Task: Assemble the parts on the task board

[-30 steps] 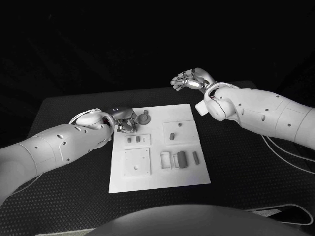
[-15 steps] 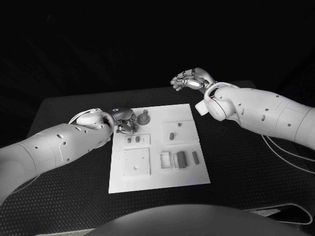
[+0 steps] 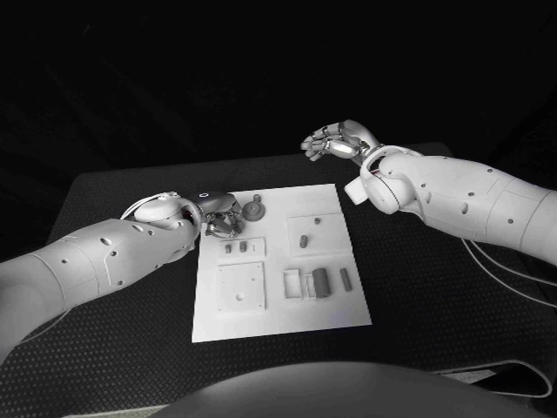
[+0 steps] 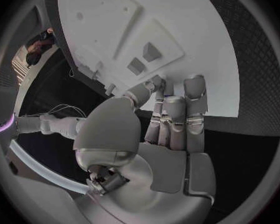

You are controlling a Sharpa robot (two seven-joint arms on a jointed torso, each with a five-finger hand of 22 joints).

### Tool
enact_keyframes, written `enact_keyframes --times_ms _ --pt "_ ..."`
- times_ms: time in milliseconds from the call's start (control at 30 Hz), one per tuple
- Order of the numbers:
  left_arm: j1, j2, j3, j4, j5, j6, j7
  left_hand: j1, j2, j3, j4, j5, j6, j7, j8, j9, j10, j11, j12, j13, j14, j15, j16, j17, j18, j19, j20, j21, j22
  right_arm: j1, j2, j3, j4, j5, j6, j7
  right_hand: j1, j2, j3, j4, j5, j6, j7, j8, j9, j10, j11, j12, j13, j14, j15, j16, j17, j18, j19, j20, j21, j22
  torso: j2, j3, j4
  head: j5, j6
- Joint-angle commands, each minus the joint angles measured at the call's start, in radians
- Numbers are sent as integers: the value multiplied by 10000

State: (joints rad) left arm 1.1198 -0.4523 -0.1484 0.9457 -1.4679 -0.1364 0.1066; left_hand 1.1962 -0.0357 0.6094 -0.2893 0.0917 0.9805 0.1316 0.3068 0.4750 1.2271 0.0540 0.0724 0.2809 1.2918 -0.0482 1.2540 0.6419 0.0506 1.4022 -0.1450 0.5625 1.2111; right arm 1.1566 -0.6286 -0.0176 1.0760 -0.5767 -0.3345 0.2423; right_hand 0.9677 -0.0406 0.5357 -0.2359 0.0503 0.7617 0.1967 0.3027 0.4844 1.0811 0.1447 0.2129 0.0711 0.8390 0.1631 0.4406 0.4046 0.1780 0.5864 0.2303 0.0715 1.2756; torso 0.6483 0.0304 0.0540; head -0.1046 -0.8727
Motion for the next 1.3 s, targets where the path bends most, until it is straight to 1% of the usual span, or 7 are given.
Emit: enact_keyframes --times_ms 33,300,433,633,733,867,1300 --pt "-72 -5 -51 -29 -63 198 17 -41 -14 -68 -2 -61 -42 76 2 -5 9 125 -19 11 2 5 35 -13 1209 -16 -24 -65 18 4 7 6 1 -63 10 64 -90 20 15 -14 -17 -72 183 -65 -17 8 55 -55 -1 5 41 -50 16 185 -48 34 -49 6 2 1 0 3 1" --pt "-72 -35 -51 -53 137 90 62 12 -132 -99 -4 -96 -551 255 -282 -132 -183 188 -62 5 4 66 67 -43 1249 13 19 -89 40 4 5 6 7 -60 -12 66 -91 15 14 -15 -17 -74 183 -67 -18 6 56 -58 -1 3 42 -53 17 185 -50 34 -49 7 -1 13 1 3 1" --pt "-72 -44 -51 -60 253 192 86 -56 -293 -179 10 -117 -727 343 -372 -178 -382 245 -93 -17 -8 119 78 -61 1271 22 64 -106 51 4 0 6 8 -58 -20 60 -93 7 11 -16 -17 -77 184 -69 -20 4 57 -60 -2 1 43 -55 17 185 -51 35 -50 7 1 14 -3 0 1" --pt "-72 -48 -51 -70 277 273 173 -177 -523 -416 -6 -90 -1018 316 -501 -239 -664 320 -77 -39 -43 191 92 -90 1338 16 136 -148 62 4 0 6 11 -57 -19 54 -97 -10 7 -18 -17 -91 189 -78 -24 -7 62 -70 -5 -4 45 -60 17 185 -56 36 -51 7 2 14 -1 -7 1" --pt "-72 -51 -50 -60 277 221 192 -225 -615 -585 -2 -140 -1479 209 -726 -334 -809 357 -79 -42 -61 228 106 -106 1373 22 174 -172 68 4 -5 6 14 -57 20 32 -97 -11 7 -18 -17 -94 190 -80 -26 -9 64 -73 -5 -5 46 -61 17 185 -57 36 -51 7 6 12 0 -12 1" --pt "-72 -68 -50 -66 277 186 182 -223 -625 -756 -7 -177 -1817 136 -866 -383 -947 392 -66 -36 -79 261 123 -127 1419 18 212 -214 67 4 -7 6 13 -57 13 28 -96 -8 9 -17 -17 -95 191 -80 -26 -10 64 -74 -6 -3 46 -61 18 185 -56 36 -51 7 4 12 3 -5 1" --pt "-72 -209 -39 -96 277 58 113 -136 -597 -872 -4 -170 -1997 146 -897 -380 -1036 417 -38 -5 -98 287 148 -157 1465 30 250 -260 73 4 -11 6 14 -65 14 5 -87 -19 11 -26 -17 -101 193 -84 -29 -16 67 -82 -7 -9 47 -67 18 186 -62 36 -52 7 5 9 0 17 2"
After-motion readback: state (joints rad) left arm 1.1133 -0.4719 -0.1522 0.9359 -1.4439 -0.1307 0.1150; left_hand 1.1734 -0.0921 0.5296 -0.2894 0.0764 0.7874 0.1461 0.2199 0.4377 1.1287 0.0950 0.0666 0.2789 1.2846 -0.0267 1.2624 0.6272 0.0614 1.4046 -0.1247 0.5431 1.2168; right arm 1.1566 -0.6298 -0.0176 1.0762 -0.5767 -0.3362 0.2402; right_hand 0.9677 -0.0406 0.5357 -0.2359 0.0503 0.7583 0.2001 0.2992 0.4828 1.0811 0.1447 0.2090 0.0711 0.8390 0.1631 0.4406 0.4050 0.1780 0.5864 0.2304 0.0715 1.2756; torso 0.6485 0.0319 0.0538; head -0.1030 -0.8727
